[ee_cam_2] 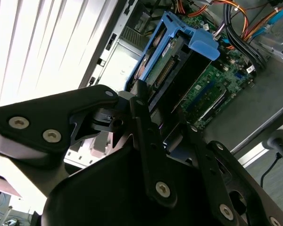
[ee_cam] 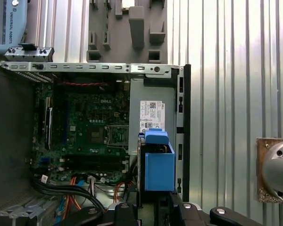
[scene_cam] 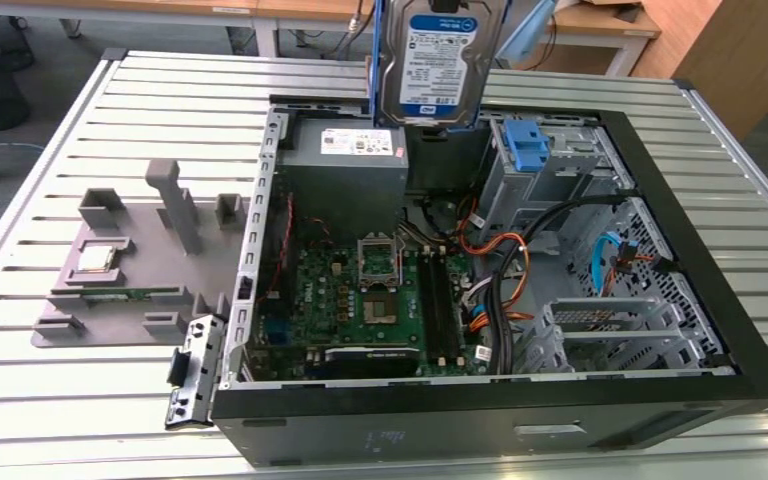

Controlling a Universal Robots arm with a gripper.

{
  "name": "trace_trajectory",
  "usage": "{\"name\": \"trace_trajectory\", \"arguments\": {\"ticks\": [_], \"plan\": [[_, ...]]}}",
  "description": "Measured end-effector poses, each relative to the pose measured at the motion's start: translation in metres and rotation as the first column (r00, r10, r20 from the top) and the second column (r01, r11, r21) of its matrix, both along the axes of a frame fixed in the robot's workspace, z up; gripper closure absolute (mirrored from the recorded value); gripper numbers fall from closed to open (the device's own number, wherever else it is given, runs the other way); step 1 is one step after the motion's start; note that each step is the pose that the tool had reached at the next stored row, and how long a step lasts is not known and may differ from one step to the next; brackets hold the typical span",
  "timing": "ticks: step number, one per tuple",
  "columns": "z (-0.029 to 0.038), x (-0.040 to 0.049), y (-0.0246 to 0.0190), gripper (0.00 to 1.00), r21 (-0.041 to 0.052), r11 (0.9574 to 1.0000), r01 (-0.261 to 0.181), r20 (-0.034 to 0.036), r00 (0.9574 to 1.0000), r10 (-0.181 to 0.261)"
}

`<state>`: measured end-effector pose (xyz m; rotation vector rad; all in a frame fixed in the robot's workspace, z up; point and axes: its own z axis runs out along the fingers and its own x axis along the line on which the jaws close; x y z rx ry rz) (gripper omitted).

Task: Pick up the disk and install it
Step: 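Pick up the disk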

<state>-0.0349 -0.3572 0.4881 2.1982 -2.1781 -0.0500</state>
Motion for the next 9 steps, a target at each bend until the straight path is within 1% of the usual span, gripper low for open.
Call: {"name": "trace_trajectory", "arguments": {"ticks": [9], "plan": [[-0.0004, 0.0003, -0.0060, 0.65, 0.0000, 1.0000, 0.000, 0.0000, 1.0000, 0.000]]}}
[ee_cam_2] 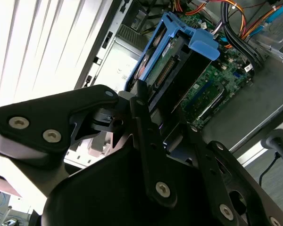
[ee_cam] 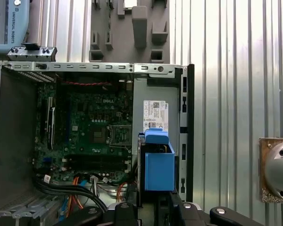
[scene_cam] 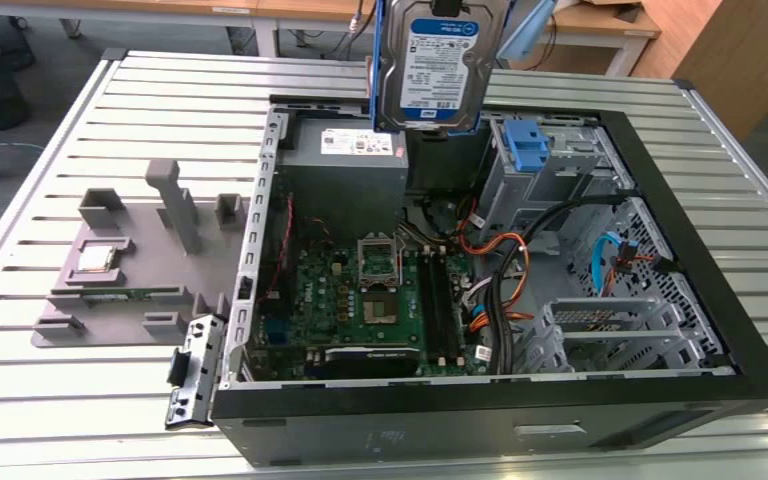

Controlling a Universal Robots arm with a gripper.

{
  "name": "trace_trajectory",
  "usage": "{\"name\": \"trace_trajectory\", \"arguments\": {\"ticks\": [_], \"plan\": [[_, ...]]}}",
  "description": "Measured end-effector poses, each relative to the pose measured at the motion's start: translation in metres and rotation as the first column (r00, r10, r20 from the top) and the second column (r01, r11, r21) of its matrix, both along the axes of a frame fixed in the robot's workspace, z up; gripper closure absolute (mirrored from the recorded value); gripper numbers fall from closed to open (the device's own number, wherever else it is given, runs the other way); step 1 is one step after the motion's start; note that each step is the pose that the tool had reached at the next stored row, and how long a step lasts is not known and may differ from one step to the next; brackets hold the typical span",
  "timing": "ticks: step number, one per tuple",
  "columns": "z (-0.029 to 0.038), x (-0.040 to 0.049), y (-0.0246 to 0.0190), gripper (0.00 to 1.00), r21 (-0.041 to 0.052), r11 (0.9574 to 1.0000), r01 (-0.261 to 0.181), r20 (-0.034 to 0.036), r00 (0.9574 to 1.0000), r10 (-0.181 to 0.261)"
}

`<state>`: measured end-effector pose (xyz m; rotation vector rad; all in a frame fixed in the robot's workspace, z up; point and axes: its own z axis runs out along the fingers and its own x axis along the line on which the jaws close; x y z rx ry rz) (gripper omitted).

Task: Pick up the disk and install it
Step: 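Pick up the disk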

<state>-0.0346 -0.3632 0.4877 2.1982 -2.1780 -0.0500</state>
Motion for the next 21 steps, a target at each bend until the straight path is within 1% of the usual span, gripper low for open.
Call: {"name": "trace_trajectory", "arguments": {"ticks": [2, 10, 18, 21], "plan": [[-0.0002, 0.0000, -0.0008, 0.65, 0.0002, 1.0000, 0.000, 0.0001, 1.0000, 0.000], [-0.0001, 0.0001, -0.0012, 0.65, 0.0001, 1.0000, 0.000, 0.0000, 1.0000, 0.000], [-0.0001, 0.0001, -0.0054, 0.65, 0.0004, 1.0000, 0.000, 0.0000, 1.0000, 0.000], [-0.0001, 0.0001, -0.0054, 0.65, 0.0004, 1.0000, 0.000, 0.0000, 1.0000, 0.000]]}}
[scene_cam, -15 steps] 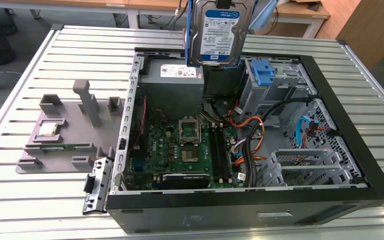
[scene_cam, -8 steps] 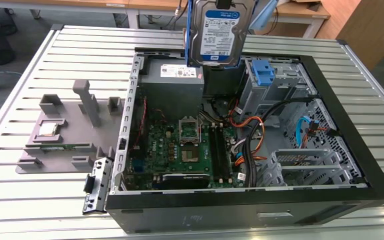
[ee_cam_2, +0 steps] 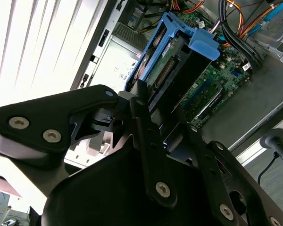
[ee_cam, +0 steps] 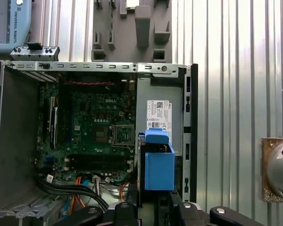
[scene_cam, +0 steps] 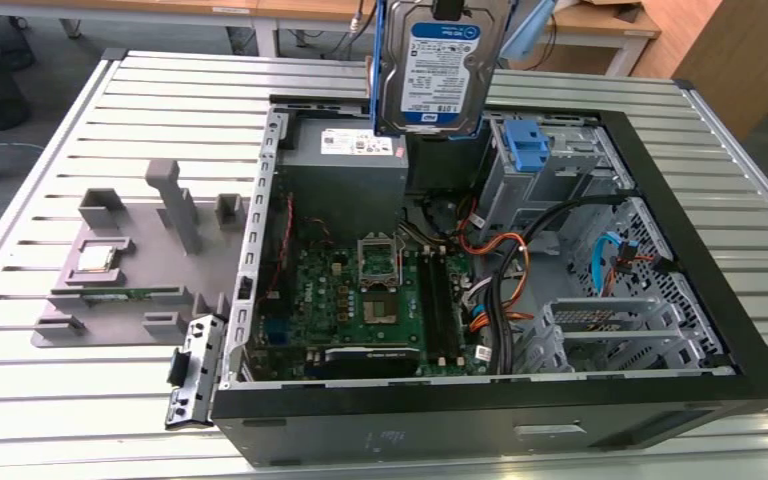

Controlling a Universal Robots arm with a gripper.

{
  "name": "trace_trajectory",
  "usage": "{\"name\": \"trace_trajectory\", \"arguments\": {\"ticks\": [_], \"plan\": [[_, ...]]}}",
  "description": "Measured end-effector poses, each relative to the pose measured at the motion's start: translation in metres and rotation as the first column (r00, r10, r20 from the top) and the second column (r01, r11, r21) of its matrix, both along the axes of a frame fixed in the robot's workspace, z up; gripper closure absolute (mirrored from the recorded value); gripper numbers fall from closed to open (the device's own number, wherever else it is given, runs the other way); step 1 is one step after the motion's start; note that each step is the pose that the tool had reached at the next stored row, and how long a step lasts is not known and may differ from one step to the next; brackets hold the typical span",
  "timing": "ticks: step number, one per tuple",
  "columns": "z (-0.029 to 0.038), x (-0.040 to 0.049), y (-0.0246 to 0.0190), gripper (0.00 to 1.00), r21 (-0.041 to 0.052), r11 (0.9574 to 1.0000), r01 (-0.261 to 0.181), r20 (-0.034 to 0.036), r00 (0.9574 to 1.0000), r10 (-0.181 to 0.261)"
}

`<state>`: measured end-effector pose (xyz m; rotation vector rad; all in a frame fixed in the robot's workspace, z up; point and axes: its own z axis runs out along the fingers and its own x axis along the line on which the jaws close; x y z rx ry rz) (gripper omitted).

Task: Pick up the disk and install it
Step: 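Pick up the disk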

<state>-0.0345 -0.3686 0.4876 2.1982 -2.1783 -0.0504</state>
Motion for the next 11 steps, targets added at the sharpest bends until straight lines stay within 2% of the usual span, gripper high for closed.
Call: {"name": "trace_trajectory", "arguments": {"ticks": [11], "plan": [[-0.0002, 0.0000, -0.0012, 0.65, -0.0001, 1.0000, 0.000, 0.0000, 1.0000, 0.000]]}}
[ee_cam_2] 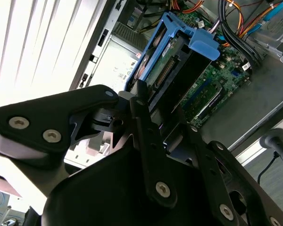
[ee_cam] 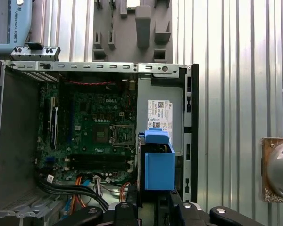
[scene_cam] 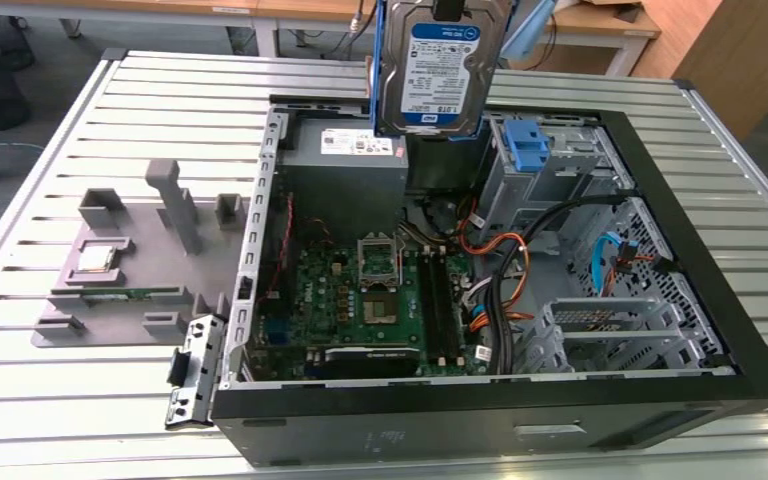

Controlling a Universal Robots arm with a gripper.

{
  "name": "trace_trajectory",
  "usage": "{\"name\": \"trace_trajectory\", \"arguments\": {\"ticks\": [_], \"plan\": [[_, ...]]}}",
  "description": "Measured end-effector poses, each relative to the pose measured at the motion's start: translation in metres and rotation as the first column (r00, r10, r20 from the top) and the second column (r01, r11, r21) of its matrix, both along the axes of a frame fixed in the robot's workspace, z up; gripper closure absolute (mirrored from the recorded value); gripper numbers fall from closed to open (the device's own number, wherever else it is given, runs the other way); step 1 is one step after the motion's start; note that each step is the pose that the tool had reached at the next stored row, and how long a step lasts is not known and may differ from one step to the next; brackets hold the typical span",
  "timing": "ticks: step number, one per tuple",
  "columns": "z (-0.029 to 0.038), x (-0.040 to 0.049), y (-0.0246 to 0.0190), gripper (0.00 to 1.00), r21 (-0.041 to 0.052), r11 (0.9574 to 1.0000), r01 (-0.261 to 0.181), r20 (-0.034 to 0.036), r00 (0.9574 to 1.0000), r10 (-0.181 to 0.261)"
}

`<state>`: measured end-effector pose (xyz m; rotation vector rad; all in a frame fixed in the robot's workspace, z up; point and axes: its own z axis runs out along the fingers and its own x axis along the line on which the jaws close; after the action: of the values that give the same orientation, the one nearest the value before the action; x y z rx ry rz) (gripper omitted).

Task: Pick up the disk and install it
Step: 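Pick up the disk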

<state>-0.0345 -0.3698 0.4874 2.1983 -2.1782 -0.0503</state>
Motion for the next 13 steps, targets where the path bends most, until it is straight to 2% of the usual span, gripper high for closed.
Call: {"name": "trace_trajectory", "arguments": {"ticks": [13], "plan": [[0.0000, 0.0007, -0.0005, 0.65, 0.0000, 1.0000, 0.000, -0.0001, 1.0000, 0.000]]}}
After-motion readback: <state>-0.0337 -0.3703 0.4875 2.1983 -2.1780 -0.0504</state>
